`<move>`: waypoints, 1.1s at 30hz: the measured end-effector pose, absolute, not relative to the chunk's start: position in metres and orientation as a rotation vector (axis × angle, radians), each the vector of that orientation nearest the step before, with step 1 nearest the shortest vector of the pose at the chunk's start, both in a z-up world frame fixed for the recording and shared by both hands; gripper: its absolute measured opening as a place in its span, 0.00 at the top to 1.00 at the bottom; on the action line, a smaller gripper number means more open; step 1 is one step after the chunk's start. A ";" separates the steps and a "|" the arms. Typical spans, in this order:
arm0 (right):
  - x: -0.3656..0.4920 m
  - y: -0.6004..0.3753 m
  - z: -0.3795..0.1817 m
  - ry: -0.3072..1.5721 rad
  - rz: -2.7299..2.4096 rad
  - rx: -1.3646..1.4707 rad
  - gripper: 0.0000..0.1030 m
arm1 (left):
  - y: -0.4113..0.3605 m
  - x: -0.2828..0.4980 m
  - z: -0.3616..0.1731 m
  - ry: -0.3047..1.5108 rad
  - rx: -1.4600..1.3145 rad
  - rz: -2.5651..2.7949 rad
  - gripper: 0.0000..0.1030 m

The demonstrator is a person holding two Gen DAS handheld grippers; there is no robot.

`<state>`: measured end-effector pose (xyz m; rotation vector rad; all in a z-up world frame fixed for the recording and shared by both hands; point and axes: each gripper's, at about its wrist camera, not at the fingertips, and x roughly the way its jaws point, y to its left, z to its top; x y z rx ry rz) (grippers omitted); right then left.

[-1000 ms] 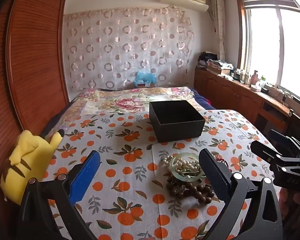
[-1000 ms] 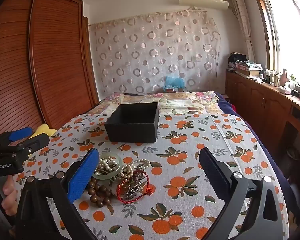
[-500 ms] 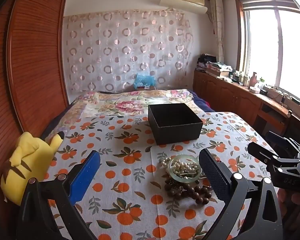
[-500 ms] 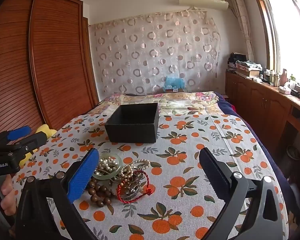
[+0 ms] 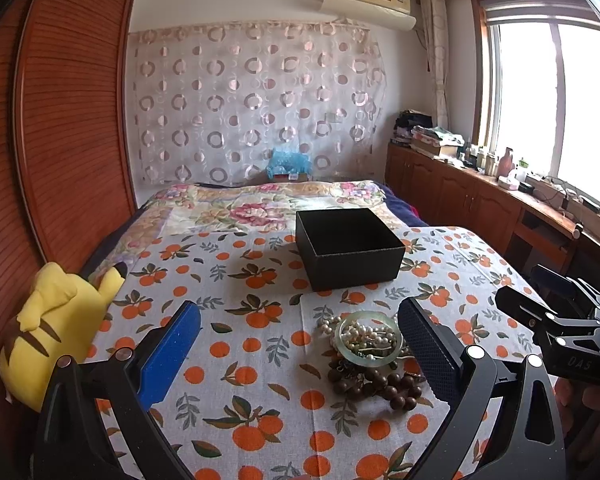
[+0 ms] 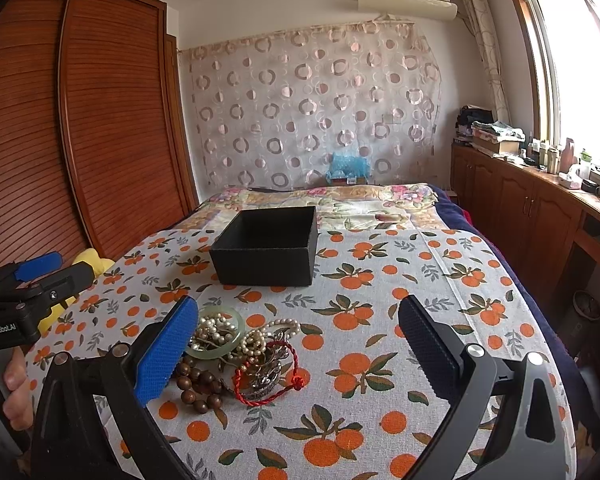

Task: Organize jewelry

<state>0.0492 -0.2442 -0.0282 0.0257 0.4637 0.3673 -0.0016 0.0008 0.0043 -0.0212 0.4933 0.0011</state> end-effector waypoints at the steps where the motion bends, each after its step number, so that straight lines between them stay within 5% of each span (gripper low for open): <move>1: 0.049 -0.244 -0.028 0.463 0.368 0.026 0.02 | 0.001 -0.002 0.004 0.491 -0.023 0.001 0.07; 33: 0.050 -0.244 -0.029 0.465 0.368 0.027 0.02 | -0.002 -0.004 0.006 0.490 -0.027 0.000 0.07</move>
